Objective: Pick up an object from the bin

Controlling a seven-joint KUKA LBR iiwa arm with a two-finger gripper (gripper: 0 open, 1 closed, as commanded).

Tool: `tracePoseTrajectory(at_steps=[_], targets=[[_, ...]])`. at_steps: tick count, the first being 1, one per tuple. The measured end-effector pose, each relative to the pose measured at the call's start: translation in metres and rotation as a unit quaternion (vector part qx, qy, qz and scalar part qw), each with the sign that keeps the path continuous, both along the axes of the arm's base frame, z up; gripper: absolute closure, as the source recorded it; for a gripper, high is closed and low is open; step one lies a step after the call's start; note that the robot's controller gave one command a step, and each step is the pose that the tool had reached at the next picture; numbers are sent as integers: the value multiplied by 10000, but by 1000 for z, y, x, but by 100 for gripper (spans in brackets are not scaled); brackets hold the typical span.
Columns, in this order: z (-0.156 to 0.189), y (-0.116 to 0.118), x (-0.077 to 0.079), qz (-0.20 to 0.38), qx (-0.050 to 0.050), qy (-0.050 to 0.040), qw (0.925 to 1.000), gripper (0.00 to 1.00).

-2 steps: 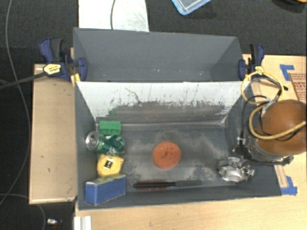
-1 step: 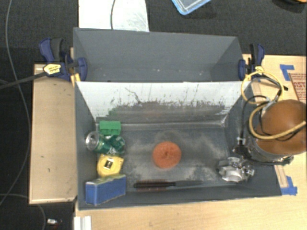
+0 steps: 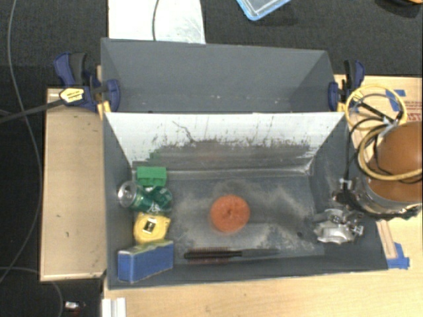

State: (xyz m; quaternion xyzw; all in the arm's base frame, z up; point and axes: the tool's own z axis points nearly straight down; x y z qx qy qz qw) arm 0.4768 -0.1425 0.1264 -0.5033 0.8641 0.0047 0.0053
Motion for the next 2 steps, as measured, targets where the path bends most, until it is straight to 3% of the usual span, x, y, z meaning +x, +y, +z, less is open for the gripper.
tracePoseTrajectory(at_steps=[1,2], targets=[[43,-1,1,-7,-12,-29,10000,100],[61,0,2,-21,-4,-30,10000,100]])
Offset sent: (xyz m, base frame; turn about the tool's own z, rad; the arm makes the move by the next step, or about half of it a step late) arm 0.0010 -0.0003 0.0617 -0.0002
